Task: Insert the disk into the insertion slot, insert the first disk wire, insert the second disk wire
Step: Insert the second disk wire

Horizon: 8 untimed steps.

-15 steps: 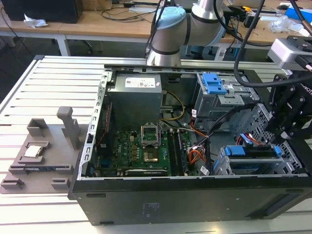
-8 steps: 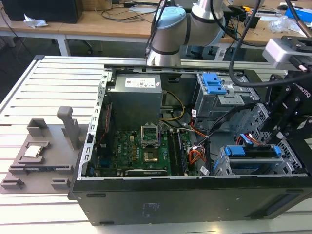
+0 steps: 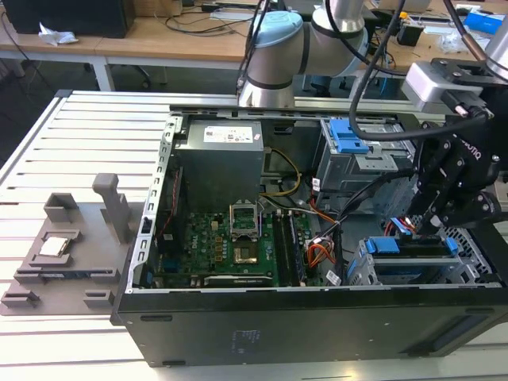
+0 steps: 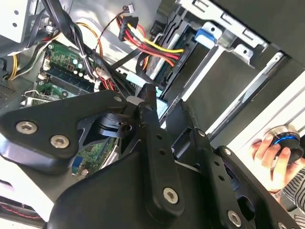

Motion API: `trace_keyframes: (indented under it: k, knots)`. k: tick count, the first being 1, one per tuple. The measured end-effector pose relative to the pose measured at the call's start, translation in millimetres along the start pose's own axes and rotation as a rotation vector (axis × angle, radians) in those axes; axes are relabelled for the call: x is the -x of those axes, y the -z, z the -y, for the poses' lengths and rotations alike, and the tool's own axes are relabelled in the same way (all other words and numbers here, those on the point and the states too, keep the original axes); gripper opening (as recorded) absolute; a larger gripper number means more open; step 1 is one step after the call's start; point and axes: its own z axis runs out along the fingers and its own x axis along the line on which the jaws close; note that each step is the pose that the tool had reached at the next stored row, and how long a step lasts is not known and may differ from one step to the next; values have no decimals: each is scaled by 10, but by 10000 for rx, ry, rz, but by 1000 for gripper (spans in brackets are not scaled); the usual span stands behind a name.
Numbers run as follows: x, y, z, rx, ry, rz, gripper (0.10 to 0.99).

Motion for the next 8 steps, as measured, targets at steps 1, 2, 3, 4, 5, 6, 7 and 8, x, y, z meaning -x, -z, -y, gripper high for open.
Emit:
trace_keyframes:
  k: [1, 2, 3, 4, 5, 6, 7, 8]
  knots:
    - [0, -7, -28, 0, 1, 1, 361]
    - [-1, -12, -42, 0, 1, 3, 361]
    - [-1, -20, -52, 0, 1, 1, 361]
    - [0, -34, -63, 0, 1, -1, 361]
    - [1, -51, -72, 0, 0, -1, 361]
    - [1, -73, -74, 0, 2, 1, 361]
    - [2, -97, -74, 0, 3, 1, 361]
    - [2, -117, -75, 0, 1, 0, 361]
